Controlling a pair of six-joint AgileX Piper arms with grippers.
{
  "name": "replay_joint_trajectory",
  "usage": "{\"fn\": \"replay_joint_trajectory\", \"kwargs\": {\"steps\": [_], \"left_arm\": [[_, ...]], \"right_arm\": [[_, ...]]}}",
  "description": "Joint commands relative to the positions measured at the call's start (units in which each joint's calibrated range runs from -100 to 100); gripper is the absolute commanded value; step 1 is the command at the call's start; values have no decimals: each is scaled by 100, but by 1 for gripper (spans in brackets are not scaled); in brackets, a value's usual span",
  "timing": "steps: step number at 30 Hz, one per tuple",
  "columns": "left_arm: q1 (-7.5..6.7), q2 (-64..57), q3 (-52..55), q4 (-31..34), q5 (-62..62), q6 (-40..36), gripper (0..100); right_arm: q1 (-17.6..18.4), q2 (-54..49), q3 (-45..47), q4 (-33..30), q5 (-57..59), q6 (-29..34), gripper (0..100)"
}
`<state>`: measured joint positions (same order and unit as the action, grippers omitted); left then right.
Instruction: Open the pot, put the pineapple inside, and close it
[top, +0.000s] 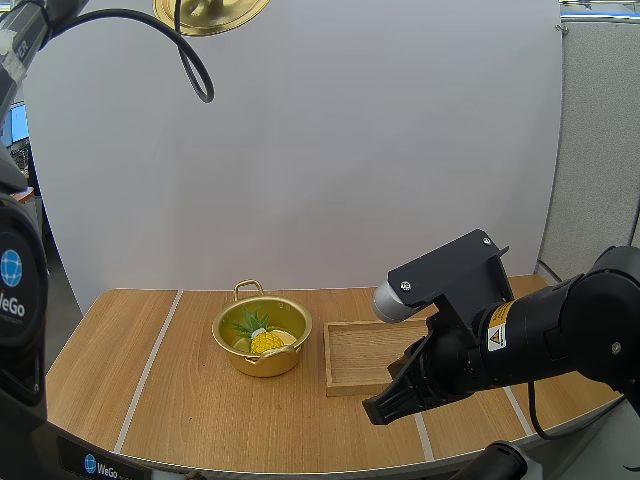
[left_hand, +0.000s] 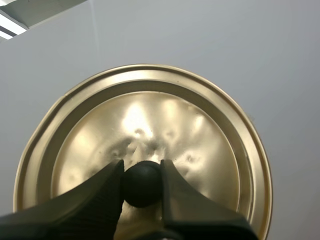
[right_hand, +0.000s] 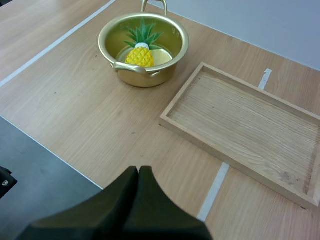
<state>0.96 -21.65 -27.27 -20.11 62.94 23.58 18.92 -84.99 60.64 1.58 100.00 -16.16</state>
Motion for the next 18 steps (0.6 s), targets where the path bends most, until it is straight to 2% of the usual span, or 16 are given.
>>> {"fn": "replay_joint_trajectory", "kwargs": {"steps": [1,15,18], "left_arm": [[14,-1,-42,-23,-197,-68,0],[14,-1,-42,-92,-193,-68,0],[14,-16,-42,-213,522,-68,0]], "right_arm": [[-27,-48,-3,-16,0,17,0],[-27,-48,-3,-25,0,17,0],[-33,-48,-3,-38,0,17,0]]}}
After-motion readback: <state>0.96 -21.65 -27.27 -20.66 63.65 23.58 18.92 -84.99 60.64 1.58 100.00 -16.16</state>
